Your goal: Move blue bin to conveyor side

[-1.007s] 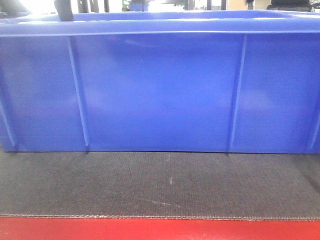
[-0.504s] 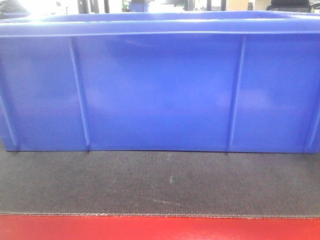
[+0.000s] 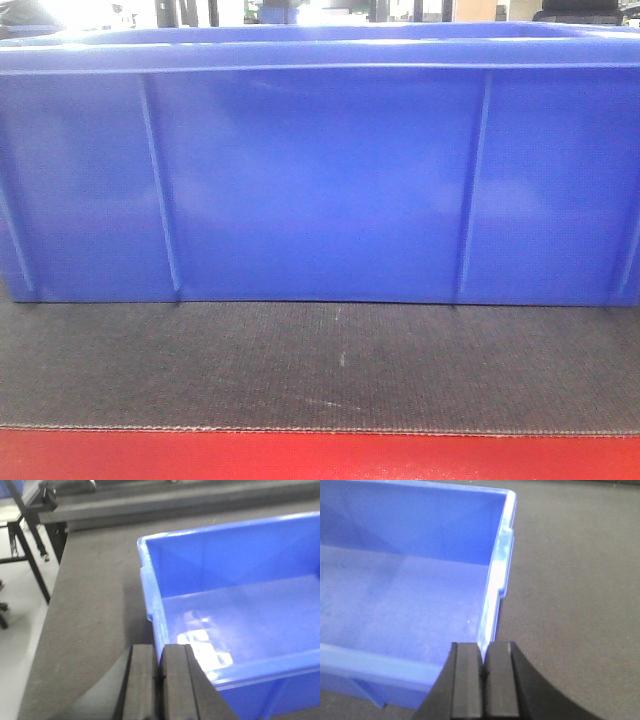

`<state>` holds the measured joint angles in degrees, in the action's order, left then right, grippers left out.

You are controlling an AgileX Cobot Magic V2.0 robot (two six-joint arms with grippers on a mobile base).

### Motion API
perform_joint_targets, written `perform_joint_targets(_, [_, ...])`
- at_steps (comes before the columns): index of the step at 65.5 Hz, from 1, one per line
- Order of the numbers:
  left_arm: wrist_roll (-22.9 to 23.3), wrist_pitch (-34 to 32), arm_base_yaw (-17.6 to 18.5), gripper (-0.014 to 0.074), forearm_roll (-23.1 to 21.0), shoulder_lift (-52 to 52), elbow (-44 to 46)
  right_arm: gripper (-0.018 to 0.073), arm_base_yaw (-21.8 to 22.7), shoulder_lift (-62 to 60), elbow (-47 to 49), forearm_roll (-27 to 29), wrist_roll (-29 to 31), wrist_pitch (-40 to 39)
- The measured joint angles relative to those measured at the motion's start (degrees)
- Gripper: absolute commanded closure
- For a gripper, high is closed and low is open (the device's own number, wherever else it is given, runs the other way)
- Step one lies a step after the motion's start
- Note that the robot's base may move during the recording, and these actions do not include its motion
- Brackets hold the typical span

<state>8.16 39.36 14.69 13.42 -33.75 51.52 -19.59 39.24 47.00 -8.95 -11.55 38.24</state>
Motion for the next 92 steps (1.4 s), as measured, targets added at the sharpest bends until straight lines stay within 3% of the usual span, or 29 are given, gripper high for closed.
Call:
perform_joint_targets(14, [0.0, -5.17, 0.0, 0.0603, -5.45, 12.28, -9.76, 0.0638, 0.0, -11.89, -12.9, 0.1, 0.39, -8.43])
perform_joint_targets(24, [0.0, -8.92, 0.0, 0.0603, -6.21, 18.61, -15.86, 0.0638, 0.0, -18.32, -19.48, 0.1, 1.43, -13.16])
perform_joint_targets(77, [0.0, -10.16, 0.0, 0.0603, -6.21, 22.69, -17.56, 0.0638, 0.0, -20.03, -20.19, 0.1, 1.8, -15.13])
perform_joint_targets(84, [-2.5, -10.16, -2.22, 0.0603, -8.05, 24.76, -18.56, 0.0638, 0.0, -20.03, -20.19, 0.1, 1.8, -15.13])
perform_joint_targets(92, [-7.63, -10.16, -7.94, 0.0603, -12.28, 29.7, -22.45, 0.0638, 0.0, -20.03, -20.19, 0.1, 1.82, -15.13])
